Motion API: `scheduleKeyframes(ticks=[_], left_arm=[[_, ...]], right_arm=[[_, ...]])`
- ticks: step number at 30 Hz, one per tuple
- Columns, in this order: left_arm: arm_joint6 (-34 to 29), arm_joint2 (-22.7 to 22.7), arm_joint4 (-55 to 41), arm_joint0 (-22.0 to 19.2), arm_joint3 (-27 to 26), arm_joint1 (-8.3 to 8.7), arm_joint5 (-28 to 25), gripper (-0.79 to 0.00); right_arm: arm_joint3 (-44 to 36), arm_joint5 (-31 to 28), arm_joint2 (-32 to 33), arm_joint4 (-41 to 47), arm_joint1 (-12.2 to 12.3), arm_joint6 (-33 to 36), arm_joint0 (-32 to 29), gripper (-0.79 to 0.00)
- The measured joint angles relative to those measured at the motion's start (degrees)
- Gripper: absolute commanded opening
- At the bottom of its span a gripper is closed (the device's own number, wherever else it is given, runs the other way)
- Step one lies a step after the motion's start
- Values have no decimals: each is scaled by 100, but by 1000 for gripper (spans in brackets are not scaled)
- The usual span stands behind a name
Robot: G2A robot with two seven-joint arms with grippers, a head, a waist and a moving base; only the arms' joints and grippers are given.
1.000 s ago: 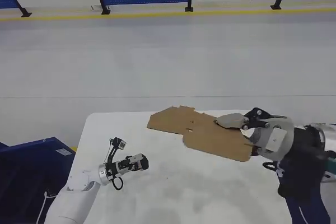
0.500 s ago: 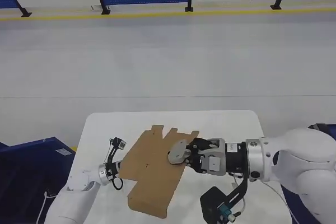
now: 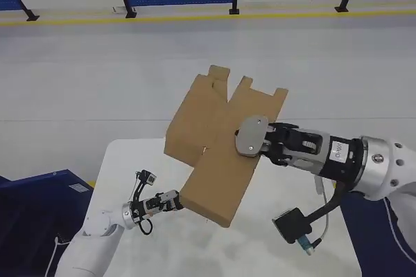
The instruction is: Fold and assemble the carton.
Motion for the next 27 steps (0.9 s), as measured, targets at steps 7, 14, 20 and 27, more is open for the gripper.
scheduleKeyframes(ticks=[7,14,20,27], left_arm=[[0,0,0,0,0,0,0,0],[0,0,0,0,0,0,0,0],[0,0,0,0,0,0,0,0],[0,0,0,0,0,0,0,0]], right_arm=[[0,2269,1490,-1710,256,-2509,-1716,-785],[0,2997,2127,-1682,283,-3042,-2591,-785],[0,1731,2170,-123,219,-2170,-2695,-785],[296,128,1933,3598,57,-394,-2501,-785]])
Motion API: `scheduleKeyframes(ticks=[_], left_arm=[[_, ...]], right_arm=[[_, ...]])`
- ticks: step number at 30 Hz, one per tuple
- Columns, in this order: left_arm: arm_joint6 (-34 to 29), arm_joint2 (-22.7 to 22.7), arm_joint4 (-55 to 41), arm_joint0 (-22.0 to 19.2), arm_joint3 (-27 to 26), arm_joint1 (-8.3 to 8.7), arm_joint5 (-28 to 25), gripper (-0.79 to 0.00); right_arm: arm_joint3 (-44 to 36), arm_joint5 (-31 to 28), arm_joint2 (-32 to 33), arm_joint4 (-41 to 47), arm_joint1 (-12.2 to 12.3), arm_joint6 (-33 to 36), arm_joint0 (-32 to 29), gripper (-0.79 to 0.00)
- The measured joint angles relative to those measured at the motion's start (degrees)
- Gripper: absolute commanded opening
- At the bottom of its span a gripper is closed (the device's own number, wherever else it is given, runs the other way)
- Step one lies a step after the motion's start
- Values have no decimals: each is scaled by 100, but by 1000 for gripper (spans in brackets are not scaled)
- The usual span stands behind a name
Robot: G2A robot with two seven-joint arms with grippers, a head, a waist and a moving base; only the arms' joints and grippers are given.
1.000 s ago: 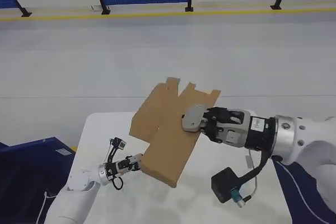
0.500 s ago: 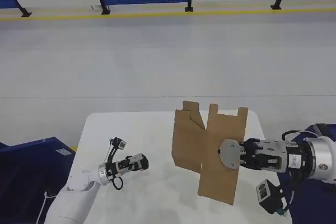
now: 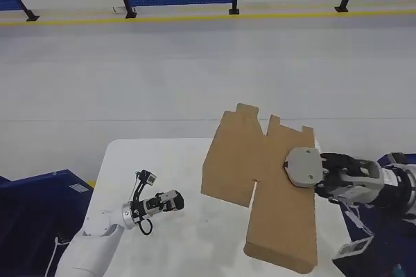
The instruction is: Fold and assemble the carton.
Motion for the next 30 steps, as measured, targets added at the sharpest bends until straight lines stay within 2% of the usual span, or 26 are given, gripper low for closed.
scheduleKeyframes(ticks=[5,9,25,28,30], left_arm=[[0,0,0,0,0,0,0,0],[0,0,0,0,0,0,0,0],[0,0,0,0,0,0,0,0],[0,0,0,0,0,0,0,0],[0,0,0,0,0,0,0,0]], right_arm=[[410,-728,-811,1756,-42,493,419,-785],[736,-806,-1477,2438,-104,852,696,-785],[830,-835,-1576,2570,-120,837,648,-785],[1280,-1325,-1799,3516,-144,842,466,-785],[1616,-1875,-2154,4906,-114,1261,471,-785]])
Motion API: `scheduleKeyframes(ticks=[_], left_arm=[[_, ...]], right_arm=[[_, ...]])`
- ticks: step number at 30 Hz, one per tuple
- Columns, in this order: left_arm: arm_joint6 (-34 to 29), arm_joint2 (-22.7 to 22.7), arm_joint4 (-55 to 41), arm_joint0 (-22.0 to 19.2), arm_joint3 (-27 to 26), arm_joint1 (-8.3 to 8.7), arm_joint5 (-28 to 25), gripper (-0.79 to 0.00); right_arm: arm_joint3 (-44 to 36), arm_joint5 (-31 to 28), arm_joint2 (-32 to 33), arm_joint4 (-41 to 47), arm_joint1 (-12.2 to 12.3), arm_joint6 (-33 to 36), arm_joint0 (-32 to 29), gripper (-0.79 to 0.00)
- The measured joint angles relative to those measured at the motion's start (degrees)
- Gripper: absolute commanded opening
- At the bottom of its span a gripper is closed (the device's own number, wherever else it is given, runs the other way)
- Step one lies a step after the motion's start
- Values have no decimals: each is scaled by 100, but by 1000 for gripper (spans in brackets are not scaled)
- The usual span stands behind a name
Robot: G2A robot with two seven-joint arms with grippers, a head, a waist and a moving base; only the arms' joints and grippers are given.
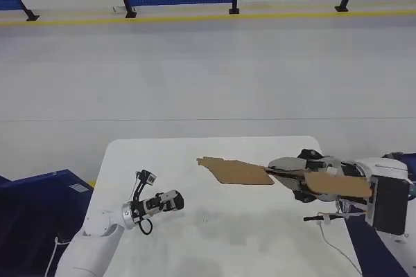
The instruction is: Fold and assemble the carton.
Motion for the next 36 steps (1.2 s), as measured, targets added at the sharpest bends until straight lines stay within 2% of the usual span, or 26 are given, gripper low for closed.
scheduleKeyframes(ticks=[3,7,10,14,17,21,23,26,31,34,36], left_arm=[[0,0,0,0,0,0,0,0],[0,0,0,0,0,0,0,0],[0,0,0,0,0,0,0,0],[0,0,0,0,0,0,0,0],[0,0,0,0,0,0,0,0],[0,0,0,0,0,0,0,0],[0,0,0,0,0,0,0,0],[0,0,0,0,0,0,0,0],[0,0,0,0,0,0,0,0],[0,0,0,0,0,0,0,0],[0,0,0,0,0,0,0,0]], right_arm=[[160,-151,-577,2619,112,1228,290,-785],[198,214,-1454,6043,235,3046,708,-785],[183,931,-2095,8715,244,4676,1027,-785],[600,2369,-2721,12328,84,7271,1213,-785],[851,3301,-3090,14169,-97,8735,1144,-785],[929,4407,-3506,15990,-354,9886,1014,-785],[941,5011,-3642,16800,-476,10266,952,-785],[1001,5691,-3784,17485,-620,10513,882,-785],[1275,6406,-3912,18050,-837,10492,875,-785],[1431,6432,-3864,17923,-956,10521,977,-785],[1521,6231,-3790,17618,-1027,10639,1036,-785]])
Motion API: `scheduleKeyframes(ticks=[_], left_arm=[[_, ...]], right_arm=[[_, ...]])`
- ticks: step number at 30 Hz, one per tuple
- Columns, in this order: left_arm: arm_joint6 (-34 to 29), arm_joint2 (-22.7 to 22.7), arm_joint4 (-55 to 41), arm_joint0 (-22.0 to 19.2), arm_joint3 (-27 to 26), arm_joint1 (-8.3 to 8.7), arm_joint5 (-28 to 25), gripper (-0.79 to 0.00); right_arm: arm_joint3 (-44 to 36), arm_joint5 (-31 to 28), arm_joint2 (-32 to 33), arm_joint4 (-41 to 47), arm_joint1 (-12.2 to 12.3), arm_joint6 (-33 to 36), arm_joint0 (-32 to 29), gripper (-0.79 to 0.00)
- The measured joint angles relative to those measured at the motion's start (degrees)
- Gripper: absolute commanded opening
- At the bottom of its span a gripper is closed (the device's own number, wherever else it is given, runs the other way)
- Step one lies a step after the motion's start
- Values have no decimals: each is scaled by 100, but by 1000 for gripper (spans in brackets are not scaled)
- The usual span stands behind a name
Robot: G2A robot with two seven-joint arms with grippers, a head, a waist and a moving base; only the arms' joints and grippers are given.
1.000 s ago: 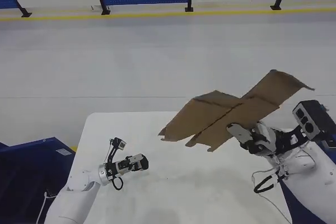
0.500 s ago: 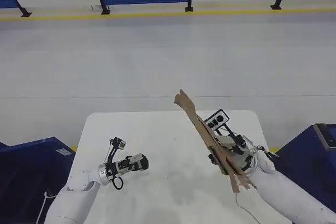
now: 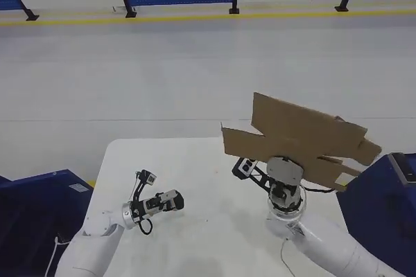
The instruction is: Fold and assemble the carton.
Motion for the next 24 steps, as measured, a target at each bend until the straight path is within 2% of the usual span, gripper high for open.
scheduleKeyframes(ticks=[3,7,8,11,14,17,20,24], left_arm=[[0,0,0,0,0,0,0,0],[0,0,0,0,0,0,0,0],[0,0,0,0,0,0,0,0],[0,0,0,0,0,0,0,0],[0,0,0,0,0,0,0,0],[0,0,0,0,0,0,0,0],[0,0,0,0,0,0,0,0],[0,0,0,0,0,0,0,0]], right_arm=[[160,-908,274,-823,-72,230,102,-785],[459,-2706,803,-2571,-84,199,250,-785],[522,-3162,1043,-3239,-64,-5,274,-785],[566,-3952,1698,-4950,11,-810,133,-785],[728,-4232,2224,-5970,96,-1130,-144,-785],[852,-4274,2677,-6485,171,-1301,-376,-785],[727,-4313,2957,-6683,205,-1423,-642,-785],[675,-4376,3007,-6705,205,-1479,-709,-785]])
